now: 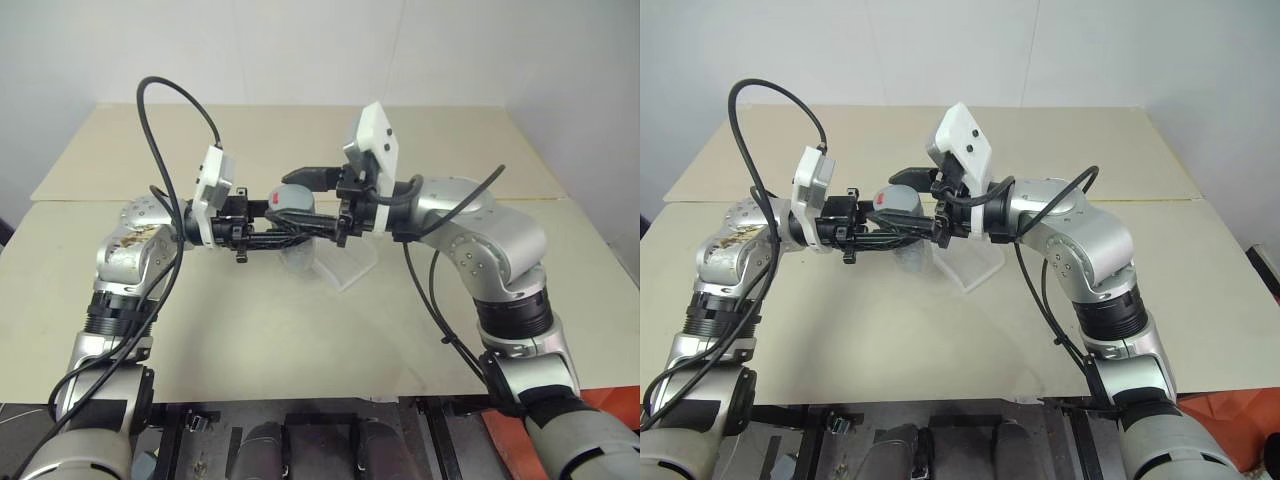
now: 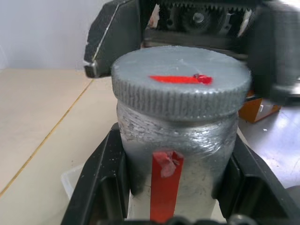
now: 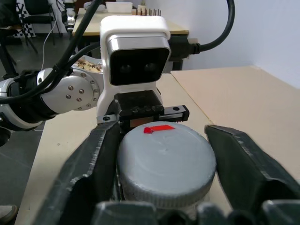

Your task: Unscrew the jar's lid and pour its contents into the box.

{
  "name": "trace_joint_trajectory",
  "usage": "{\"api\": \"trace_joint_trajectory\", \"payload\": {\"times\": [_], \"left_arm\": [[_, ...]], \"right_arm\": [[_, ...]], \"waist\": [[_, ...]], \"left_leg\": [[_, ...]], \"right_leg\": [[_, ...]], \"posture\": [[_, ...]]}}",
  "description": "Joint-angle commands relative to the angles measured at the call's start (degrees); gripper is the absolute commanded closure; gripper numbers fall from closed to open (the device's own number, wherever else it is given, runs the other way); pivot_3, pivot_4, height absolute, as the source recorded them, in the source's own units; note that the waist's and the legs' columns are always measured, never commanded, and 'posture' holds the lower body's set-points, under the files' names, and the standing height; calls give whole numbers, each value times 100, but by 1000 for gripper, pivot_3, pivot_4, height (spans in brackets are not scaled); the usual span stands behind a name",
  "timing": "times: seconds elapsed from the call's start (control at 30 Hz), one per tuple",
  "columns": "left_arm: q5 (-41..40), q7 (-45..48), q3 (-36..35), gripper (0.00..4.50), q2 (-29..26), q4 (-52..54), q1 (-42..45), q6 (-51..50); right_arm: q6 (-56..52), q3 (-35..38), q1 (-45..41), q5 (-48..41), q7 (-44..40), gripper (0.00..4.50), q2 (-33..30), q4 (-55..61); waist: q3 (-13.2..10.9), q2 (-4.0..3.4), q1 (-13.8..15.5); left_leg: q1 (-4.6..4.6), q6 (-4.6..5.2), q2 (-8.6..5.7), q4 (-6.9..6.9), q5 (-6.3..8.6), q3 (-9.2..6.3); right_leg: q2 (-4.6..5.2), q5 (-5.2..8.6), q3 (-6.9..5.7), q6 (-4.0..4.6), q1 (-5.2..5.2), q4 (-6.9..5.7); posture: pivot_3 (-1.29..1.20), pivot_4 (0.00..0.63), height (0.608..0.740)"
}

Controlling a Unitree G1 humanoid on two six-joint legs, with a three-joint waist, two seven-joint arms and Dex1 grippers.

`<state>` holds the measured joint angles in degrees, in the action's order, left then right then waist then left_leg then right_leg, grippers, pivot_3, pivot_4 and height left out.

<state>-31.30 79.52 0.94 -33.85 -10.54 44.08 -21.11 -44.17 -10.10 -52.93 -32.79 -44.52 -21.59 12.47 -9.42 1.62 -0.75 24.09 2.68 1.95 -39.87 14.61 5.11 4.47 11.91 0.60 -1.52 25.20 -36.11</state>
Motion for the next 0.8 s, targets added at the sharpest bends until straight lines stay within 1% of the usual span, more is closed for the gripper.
{"api": "trace_joint_trajectory", "payload": {"times": [0.03, 0.13, 0.23, 0.3, 0.33, 0.37, 0.43, 0.53, 0.6, 0.7, 0.77, 0.8], "left_arm": [[-151, 254, -164, 2538, -106, 269, 13, 124], [-339, 569, -175, 2538, -179, 364, 40, 0], [-574, 1143, -37, 2538, -373, 629, 61, -125], [-817, 1287, 49, 2538, -444, 864, 63, -302], [-978, 1298, 91, 2538, -471, 987, 72, -428], [-1094, 1298, 127, 2538, -499, 1090, 72, -520], [-1247, 1298, 239, 2538, -563, 1273, 67, -583], [-1303, 1298, 310, 2538, -566, 1352, 96, -640], [-1230, 1298, 310, 2538, -540, 1316, 108, -611], [-1094, 1298, 241, 2538, -522, 1223, 61, -594], [-1005, 1280, 179, 2538, -548, 1186, -37, -569], [-955, 1230, 139, 2538, -561, 1157, -95, -548]], "right_arm": [[119, 236, -191, -338, -493, 1748, 60, -127], [384, 276, -300, -538, -1292, 1748, 68, -492], [973, -36, -588, -450, -2851, 1748, -44, -1190], [1408, -270, -831, -361, -3925, 1748, -8, -1728], [1579, -354, -969, -337, -4377, 1748, 53, -2018], [1736, -440, -1075, -319, -4639, 1748, 95, -2237], [2209, -726, -1275, -252, -4798, 1748, 166, -2645], [2768, -1032, -1472, -158, -4798, 1748, 259, -3126], [2998, -1066, -1548, -59, -4798, 1748, 319, -3395], [3172, -874, -1540, 111, -4768, 1748, 385, -3576], [3105, -758, -1471, 161, -4579, 1026, 328, -3497], [3009, -667, -1409, 142, -4458, 914, 261, -3384]], "waist": [[0, 0, 0], [0, 0, -1], [-1, -2, -5], [-2, -3, -19], [-2, -3, -16], [-2, -3, -16], [-2, -3, -15], [-3, -4, -20], [-3, -4, -17], [-3, -4, -4], [-3, -5, 6], [-3, -5, 15]], "left_leg": [[0, 0, 0, 0, 0, 0], [0, 0, 0, 0, 0, 0], [2, 0, 1, 0, 0, 0], [1, 1, 1, -3, 0, 0], [0, 1, 1, -3, 0, 0], [0, 1, 2, -3, 0, -1], [-1, 0, 3, -5, 0, -3], [-2, -1, 3, -5, -1, -4], [-2, -2, 4, -5, -1, -4], [-2, -3, 3, -6, -2, -4], [-1, -3, 2, -6, -2, -2], [-1, -3, 2, -6, -2, -2]], "right_leg": [[0, 0, 0, 0, 0, 0], [-1, 0, 0, 0, 0, 1], [-3, 0, 0, 0, 0, 2], [-3, 0, 1, 0, 1, 2], [-5, 0, 1, 0, -1, 2], [-5, 0, 1, 0, -1, 1], [-5, 0, 1, 0, -1, -2], [-5, 0, 1, 0, 1, -6], [-5, 0, 0, 0, 1, -8], [-4, 0, 0, 0, 1, -7], [-3, 0, -1, 0, 1, -7], [-3, 0, -1, 0, 1, -7]], "posture": [[0, 150, 740], [0, 150, 740], [0, 150, 740], [0, 150, 740], [0, 150, 740], [0, 150, 740], [0, 150, 740], [0, 150, 740], [0, 150, 740], [0, 150, 740], [0, 150, 740], [0, 150, 740]]}}
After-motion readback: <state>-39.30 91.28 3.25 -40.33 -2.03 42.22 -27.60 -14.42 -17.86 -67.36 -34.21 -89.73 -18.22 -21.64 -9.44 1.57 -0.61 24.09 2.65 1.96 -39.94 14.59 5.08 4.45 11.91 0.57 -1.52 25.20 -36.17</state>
